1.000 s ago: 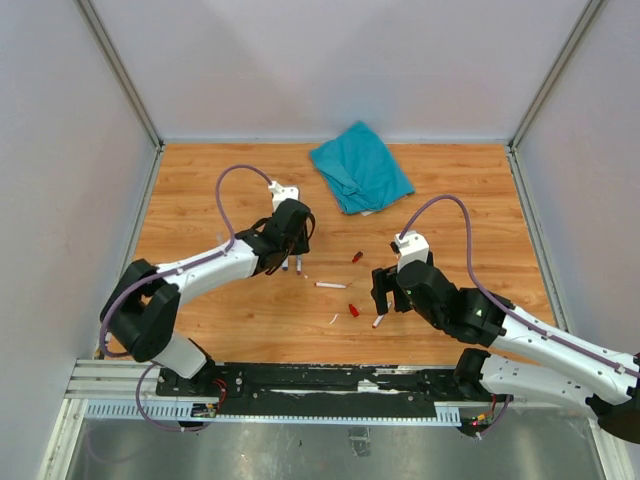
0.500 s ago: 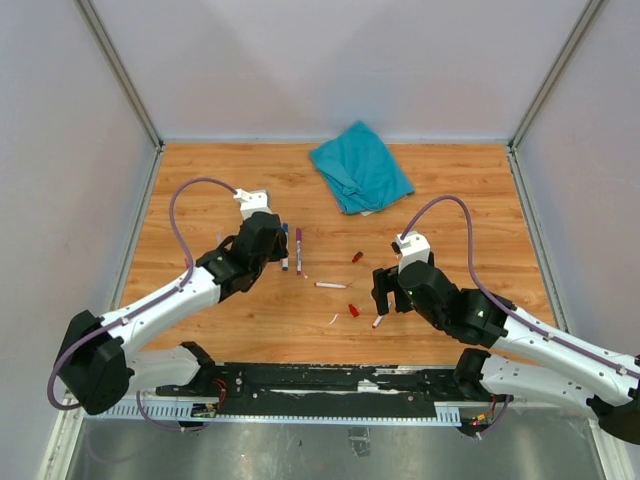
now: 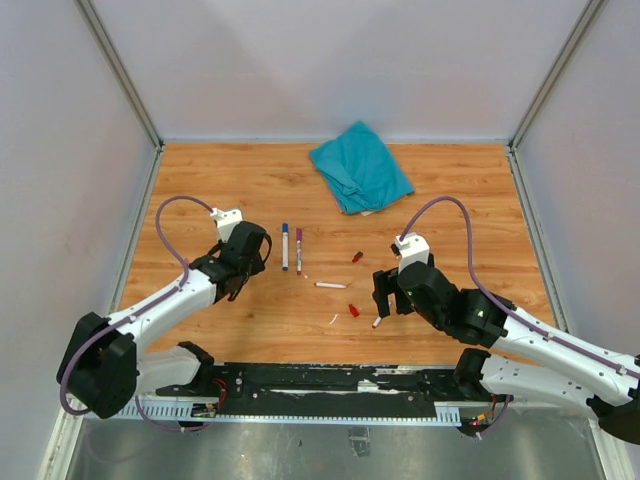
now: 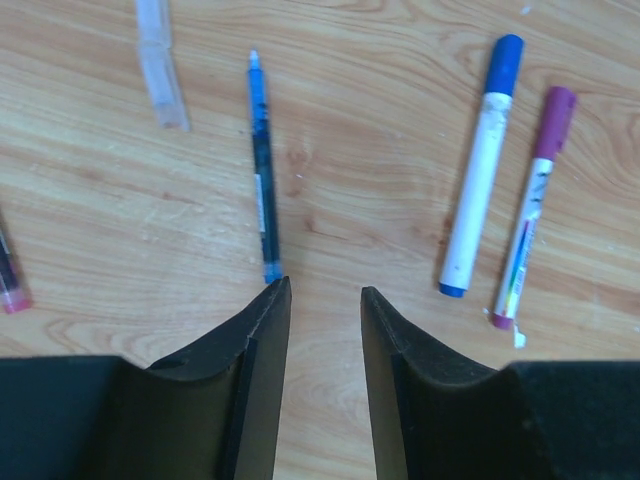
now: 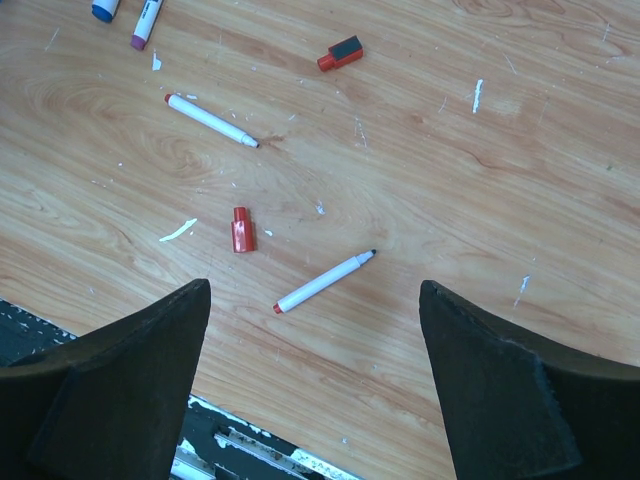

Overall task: Insert the pens into the pen caps
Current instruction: Pick up the pen from the center of the board.

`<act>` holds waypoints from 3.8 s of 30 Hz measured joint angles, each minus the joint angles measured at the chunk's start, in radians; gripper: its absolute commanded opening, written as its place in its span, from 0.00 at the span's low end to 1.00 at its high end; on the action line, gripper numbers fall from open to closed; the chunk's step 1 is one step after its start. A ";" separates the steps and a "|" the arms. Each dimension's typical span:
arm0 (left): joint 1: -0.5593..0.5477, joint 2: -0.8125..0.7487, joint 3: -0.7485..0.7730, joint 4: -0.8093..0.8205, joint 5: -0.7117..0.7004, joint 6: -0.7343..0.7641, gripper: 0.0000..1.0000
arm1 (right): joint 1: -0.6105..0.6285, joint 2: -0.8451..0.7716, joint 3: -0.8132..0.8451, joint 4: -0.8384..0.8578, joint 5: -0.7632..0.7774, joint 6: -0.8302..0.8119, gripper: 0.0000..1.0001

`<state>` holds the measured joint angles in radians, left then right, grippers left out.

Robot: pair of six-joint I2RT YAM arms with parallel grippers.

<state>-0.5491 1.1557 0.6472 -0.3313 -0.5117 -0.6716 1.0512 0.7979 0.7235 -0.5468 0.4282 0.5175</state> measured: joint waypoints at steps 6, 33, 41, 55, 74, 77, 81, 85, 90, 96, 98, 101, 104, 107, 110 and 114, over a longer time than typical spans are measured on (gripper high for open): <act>0.069 0.048 -0.004 0.014 0.019 -0.003 0.41 | 0.000 0.000 0.000 -0.006 0.000 0.000 0.85; 0.291 -0.164 -0.053 -0.138 -0.095 -0.217 0.63 | 0.000 0.107 0.052 -0.031 -0.026 -0.060 0.87; 0.328 -0.233 -0.054 -0.209 -0.089 -0.209 0.62 | -0.085 0.142 0.069 -0.017 -0.048 -0.104 0.87; 0.381 -0.209 -0.005 -0.334 -0.123 -0.200 0.57 | -0.397 0.124 -0.094 0.193 -0.331 -0.206 0.87; 0.610 0.065 -0.105 0.034 0.066 0.015 0.48 | -0.408 0.109 -0.121 0.276 -0.526 -0.208 0.87; 0.629 0.086 -0.113 0.061 0.096 0.023 0.47 | -0.408 0.109 -0.121 0.277 -0.534 -0.207 0.87; 0.639 0.110 -0.116 0.069 0.111 0.029 0.46 | -0.408 0.109 -0.121 0.277 -0.537 -0.206 0.87; 0.640 0.142 -0.103 0.068 0.105 0.034 0.43 | -0.408 0.109 -0.121 0.277 -0.542 -0.205 0.87; 0.650 0.165 -0.088 0.070 0.103 0.043 0.24 | -0.408 0.098 -0.121 0.274 -0.543 -0.204 0.87; 0.661 0.167 -0.088 0.074 0.111 0.055 0.10 | -0.408 0.076 -0.121 0.269 -0.544 -0.202 0.87; 0.661 0.167 -0.088 0.076 0.114 0.061 0.07 | -0.408 0.071 -0.121 0.267 -0.545 -0.199 0.87; 0.661 0.166 -0.088 0.076 0.117 0.063 0.02 | -0.408 0.071 -0.121 0.261 -0.547 -0.199 0.87; 0.664 0.161 -0.088 0.076 0.120 0.063 0.00 | -0.408 0.069 -0.117 0.245 -0.549 -0.199 0.88; 0.665 0.141 -0.094 0.074 0.133 0.063 0.00 | -0.408 0.058 -0.112 0.228 -0.548 -0.199 0.88; 0.665 0.105 -0.107 0.069 0.152 0.067 0.00 | -0.408 0.043 -0.109 0.219 -0.548 -0.198 0.88; 0.665 0.037 -0.123 0.065 0.187 0.082 0.00 | -0.408 0.031 -0.109 0.203 -0.548 -0.193 0.88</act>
<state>0.1158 1.1923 0.5243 -0.2665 -0.3244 -0.5896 0.6430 0.8291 0.6144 -0.3443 -0.1200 0.3244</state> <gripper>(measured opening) 0.126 0.877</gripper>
